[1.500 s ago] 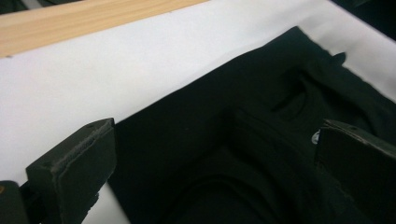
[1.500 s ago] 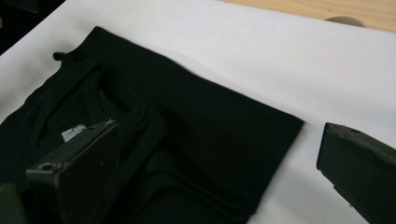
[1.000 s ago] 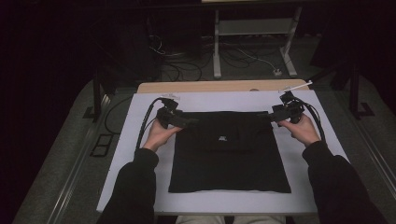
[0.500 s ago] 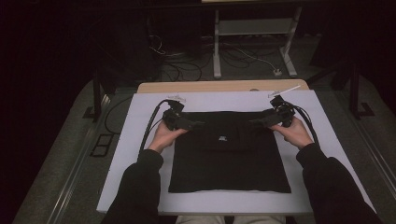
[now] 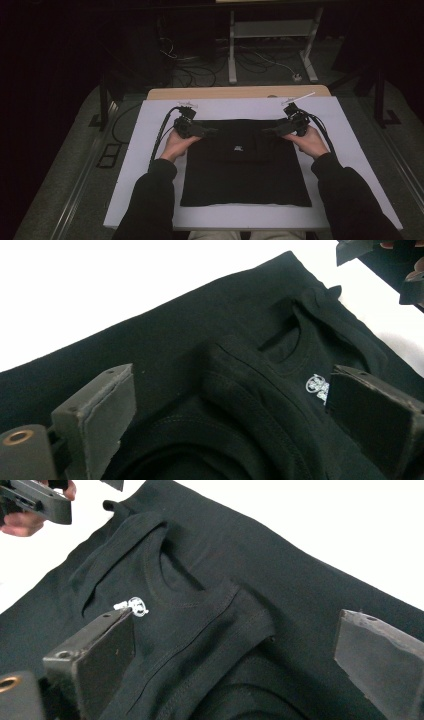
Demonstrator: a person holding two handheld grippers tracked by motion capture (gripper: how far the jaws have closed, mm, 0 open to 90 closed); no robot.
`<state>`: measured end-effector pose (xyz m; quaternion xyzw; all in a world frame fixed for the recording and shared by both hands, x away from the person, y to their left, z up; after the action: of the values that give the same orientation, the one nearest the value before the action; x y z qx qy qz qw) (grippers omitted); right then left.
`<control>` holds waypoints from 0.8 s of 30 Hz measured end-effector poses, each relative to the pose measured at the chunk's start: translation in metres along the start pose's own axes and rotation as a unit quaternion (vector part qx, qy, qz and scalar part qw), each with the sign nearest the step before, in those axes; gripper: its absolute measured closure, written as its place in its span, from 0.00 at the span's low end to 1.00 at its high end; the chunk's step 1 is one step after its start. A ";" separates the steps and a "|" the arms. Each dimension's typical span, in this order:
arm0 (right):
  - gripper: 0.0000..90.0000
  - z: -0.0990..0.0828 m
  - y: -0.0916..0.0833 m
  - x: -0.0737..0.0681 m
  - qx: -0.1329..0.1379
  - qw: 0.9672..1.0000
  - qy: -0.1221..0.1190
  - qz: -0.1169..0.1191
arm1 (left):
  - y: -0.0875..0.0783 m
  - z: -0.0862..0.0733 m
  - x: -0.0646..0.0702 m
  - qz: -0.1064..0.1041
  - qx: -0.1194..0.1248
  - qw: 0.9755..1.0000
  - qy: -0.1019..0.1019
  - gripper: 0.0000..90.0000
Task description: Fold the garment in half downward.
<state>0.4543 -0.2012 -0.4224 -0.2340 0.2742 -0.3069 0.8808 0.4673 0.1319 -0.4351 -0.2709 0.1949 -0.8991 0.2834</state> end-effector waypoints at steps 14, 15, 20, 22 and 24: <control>0.16 0.000 0.002 0.012 -0.002 1.000 0.023 0.000 | 0.008 -0.004 -0.014 0.002 0.005 0.999 -0.034 0.12; 0.16 -0.001 0.002 0.013 -0.003 1.000 0.023 -0.002 | 0.009 -0.004 -0.014 0.002 0.005 0.999 -0.034 0.13; 0.23 -0.001 0.006 0.015 -0.002 1.000 0.025 -0.005 | 0.018 -0.003 -0.011 0.004 -0.009 1.000 -0.023 0.18; 0.27 -0.002 0.007 0.015 -0.004 1.000 0.023 -0.009 | 0.022 -0.002 -0.009 0.005 -0.013 1.000 -0.019 0.20; 0.30 -0.002 0.009 0.015 -0.004 1.000 0.023 -0.010 | 0.025 -0.001 -0.007 0.007 -0.013 1.000 -0.024 0.23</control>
<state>0.4666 -0.2055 -0.4343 -0.2333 0.2933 -0.3201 0.8701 0.4820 0.1171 -0.4514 -0.2945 0.2011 -0.8880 0.2905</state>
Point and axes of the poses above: each handheld gripper's, and its own axes: y roughly forward along the jaws, z roughly out of its top, x roughly to its right, the point moved 3 cm from there along y, roughly forward along the jaws, and after that the axes turned 8 degrees about x, right-handed, at the moved point
